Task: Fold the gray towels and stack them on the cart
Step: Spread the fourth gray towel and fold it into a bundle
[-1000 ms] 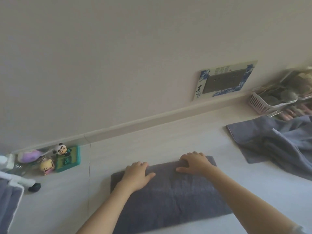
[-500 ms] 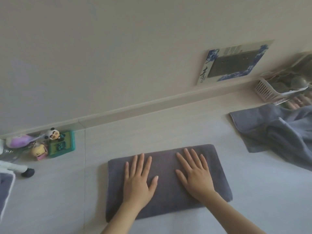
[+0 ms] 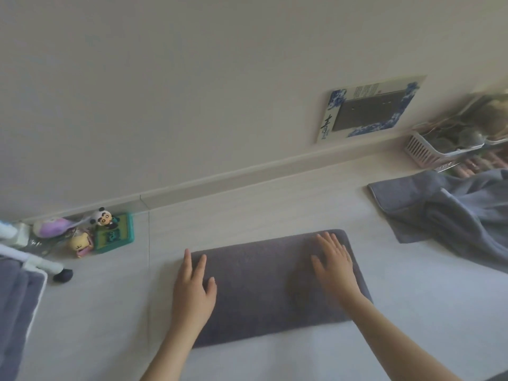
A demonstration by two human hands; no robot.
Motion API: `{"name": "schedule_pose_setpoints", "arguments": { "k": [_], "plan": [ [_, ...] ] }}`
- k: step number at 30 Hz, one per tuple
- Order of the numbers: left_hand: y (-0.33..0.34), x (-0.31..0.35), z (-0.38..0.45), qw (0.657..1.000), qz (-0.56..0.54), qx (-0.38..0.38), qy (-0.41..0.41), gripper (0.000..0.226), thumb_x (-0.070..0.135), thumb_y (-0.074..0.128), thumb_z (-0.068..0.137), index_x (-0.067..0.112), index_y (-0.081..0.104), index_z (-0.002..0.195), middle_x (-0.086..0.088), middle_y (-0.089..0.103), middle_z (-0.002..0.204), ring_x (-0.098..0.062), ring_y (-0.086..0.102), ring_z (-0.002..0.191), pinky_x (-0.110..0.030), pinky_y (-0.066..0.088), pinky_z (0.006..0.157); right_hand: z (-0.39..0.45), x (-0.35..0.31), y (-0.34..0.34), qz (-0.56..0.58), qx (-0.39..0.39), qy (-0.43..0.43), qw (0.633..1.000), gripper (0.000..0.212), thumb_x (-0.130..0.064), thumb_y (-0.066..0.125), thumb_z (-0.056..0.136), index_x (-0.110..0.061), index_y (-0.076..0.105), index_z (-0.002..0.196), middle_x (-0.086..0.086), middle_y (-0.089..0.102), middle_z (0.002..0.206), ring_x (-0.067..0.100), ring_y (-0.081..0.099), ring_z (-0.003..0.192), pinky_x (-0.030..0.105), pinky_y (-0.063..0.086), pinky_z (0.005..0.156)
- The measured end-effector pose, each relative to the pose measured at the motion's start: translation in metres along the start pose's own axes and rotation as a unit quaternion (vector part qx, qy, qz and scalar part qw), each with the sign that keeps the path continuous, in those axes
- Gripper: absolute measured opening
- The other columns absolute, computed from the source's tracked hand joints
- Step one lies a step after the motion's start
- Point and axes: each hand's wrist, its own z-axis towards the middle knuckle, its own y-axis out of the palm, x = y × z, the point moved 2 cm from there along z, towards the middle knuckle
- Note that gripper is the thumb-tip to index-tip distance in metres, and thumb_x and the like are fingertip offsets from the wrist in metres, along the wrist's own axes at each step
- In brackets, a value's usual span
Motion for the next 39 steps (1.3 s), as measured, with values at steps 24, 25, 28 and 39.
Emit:
{"name": "schedule_pose_setpoints", "arguments": {
  "k": [24,25,28,39],
  "plan": [
    [-0.063,0.048,-0.024,0.86,-0.442,-0.122,-0.225,0.019,0.019,0.066,0.087,0.005,0.061,0.098,-0.009,0.068,0.093,-0.019,0.064,0.08,-0.028,0.05,0.066,-0.079,-0.084,0.071,0.455,-0.038,0.114,0.883,0.041,-0.034,0.033,0.101,-0.028,0.038,0.141,-0.012,0.041,0.143,0.006,0.035,0.132,0.021,0.022,0.108],
    [-0.064,0.056,-0.023,0.872,-0.43,-0.115,-0.204,0.024,0.02,0.068,0.085,0.003,0.059,0.1,-0.01,0.067,0.095,-0.019,0.064,0.081,-0.028,0.051,0.066,-0.079,-0.084,0.071,0.454,-0.039,0.114,0.883,0.041,-0.035,0.032,0.101,-0.028,0.038,0.141,-0.011,0.041,0.144,0.006,0.035,0.131,0.019,0.022,0.106],
    [-0.064,0.087,-0.022,0.905,-0.387,-0.094,-0.153,0.037,0.026,0.074,0.08,0.004,0.054,0.102,-0.011,0.065,0.099,-0.022,0.064,0.086,-0.033,0.052,0.071,-0.076,-0.084,0.065,0.469,-0.061,0.111,0.874,0.043,-0.04,0.03,0.1,-0.028,0.039,0.14,-0.007,0.04,0.146,0.008,0.035,0.132,0.021,0.023,0.107],
    [-0.047,0.206,-0.02,0.979,-0.195,-0.035,-0.049,0.04,0.036,0.07,0.08,0.013,0.043,0.097,0.009,0.05,0.079,-0.021,0.054,0.081,-0.027,0.036,0.068,-0.038,0.034,-0.028,0.432,0.022,0.185,0.882,0.036,-0.038,0.031,0.1,-0.022,0.056,0.12,-0.002,0.061,0.119,0.018,0.05,0.12,0.035,0.035,0.105]
  ]
}}
